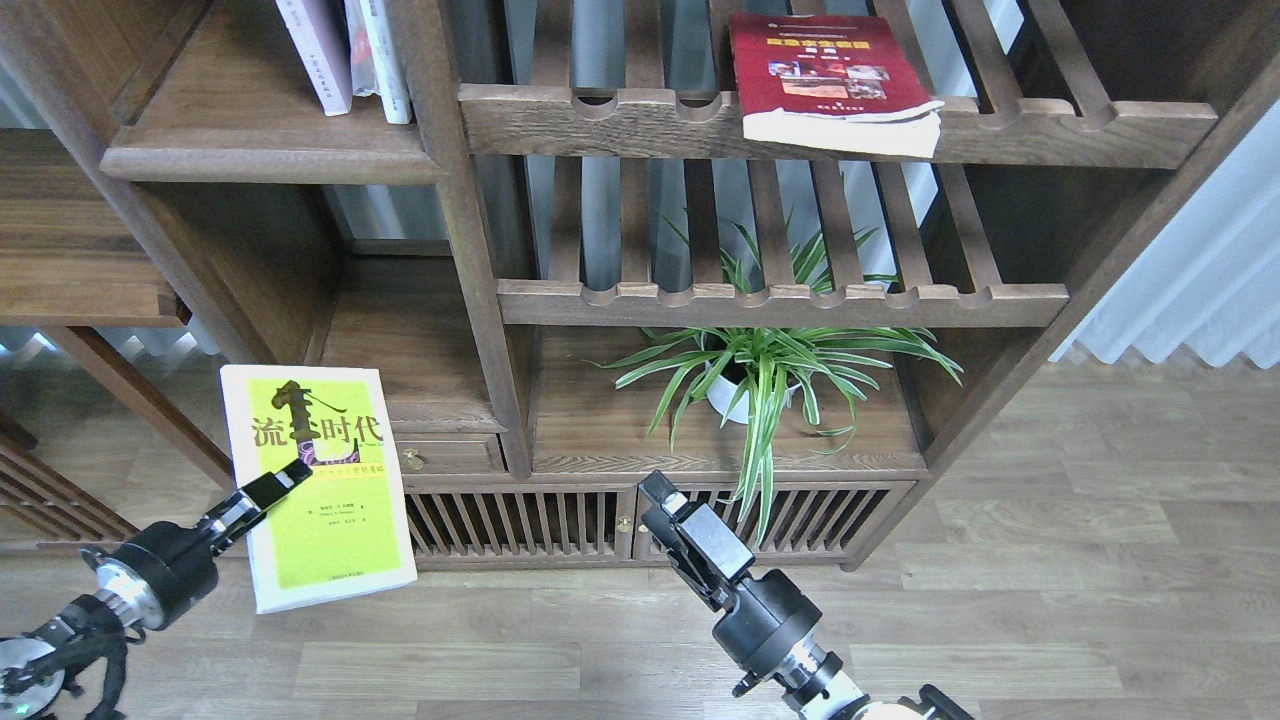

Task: Organize books on shelf
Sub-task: 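Grasp the yellow book with the left gripper and take it from right, then lift the yellow book with the left gripper up toward the upper shelf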

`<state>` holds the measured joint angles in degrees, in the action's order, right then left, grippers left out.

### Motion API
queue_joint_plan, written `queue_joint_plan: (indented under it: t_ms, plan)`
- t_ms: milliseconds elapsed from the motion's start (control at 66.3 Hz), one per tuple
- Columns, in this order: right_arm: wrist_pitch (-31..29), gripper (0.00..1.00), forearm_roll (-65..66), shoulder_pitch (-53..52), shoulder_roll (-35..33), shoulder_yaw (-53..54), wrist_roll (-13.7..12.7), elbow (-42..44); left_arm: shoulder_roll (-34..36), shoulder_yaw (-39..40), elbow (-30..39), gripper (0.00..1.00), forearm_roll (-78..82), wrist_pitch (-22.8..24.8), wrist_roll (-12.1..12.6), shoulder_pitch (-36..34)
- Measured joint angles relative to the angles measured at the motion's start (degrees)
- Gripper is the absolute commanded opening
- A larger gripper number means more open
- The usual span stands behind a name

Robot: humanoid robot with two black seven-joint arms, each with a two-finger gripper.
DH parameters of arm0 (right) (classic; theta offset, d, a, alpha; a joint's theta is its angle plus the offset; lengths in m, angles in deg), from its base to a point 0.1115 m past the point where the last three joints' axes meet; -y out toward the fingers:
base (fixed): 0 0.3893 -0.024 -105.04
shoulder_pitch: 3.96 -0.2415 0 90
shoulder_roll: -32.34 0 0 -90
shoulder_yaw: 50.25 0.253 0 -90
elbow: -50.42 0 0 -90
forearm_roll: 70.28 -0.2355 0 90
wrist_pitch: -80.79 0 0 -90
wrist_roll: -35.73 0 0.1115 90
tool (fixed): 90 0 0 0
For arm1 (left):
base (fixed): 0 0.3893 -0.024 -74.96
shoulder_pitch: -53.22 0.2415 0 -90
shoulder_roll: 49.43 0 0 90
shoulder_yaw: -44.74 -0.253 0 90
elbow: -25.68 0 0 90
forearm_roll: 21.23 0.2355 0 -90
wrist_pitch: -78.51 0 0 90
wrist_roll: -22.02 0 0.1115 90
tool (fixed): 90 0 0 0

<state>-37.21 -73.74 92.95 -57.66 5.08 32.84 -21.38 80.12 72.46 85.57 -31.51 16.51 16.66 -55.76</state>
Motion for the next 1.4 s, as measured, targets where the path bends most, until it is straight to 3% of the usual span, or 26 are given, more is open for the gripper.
queue_joint_plan:
  t_ms: [136,302,407,437,618,875,1086,1161,1177,1192,1403]
  plan:
    - [0.0,0.99,-0.3,0.0,0.0,1.2,0.0,0.0,0.3,1.9,2.2,0.0,3.6,0.0,-0.1,3.4]
    - [0.0,0.99,-1.4,-0.1,0.0,2.5,0.1,0.0,-1.1,11.2,2.8,0.0,13.1,0.0,-0.9,10.1]
    - [0.0,0.99,-2.0,-0.1,-0.2,2.7,0.1,-0.1,-4.8,18.9,3.1,0.0,20.3,0.0,-1.9,13.9]
    - [0.0,0.99,-2.2,0.0,-0.5,2.7,0.1,-0.1,-8.5,24.6,3.7,0.0,24.5,0.0,-2.4,16.2]
    - [0.0,0.99,-2.8,0.1,-0.8,3.2,0.1,-0.1,-19.4,36.1,9.1,0.0,31.0,0.0,-2.1,20.4]
    - [0.0,0.99,-3.0,-0.7,-0.7,3.4,0.1,0.3,-22.1,44.0,18.4,0.0,35.1,0.0,-1.5,23.9]
    - [0.0,0.99,-4.0,-2.9,-0.4,3.5,0.1,1.3,-25.3,53.4,19.3,0.0,36.3,0.0,3.9,27.8]
    - [0.0,0.99,-5.0,-4.3,-0.4,3.5,0.1,2.2,-28.1,56.9,19.3,0.0,36.1,0.0,6.9,28.5]
    - [0.0,0.99,-5.6,-5.3,-0.4,3.5,0.1,3.1,-30.4,59.1,19.4,0.0,35.5,0.0,9.4,28.6]
    - [0.0,0.99,-5.8,-5.6,-0.4,3.5,0.1,3.4,-30.9,59.5,19.4,0.0,35.3,0.0,10.0,28.6]
    - [0.0,0.99,-7.3,-8.8,-0.2,3.4,0.1,7.6,-39.0,63.6,19.4,0.0,33.2,0.0,16.0,28.1]
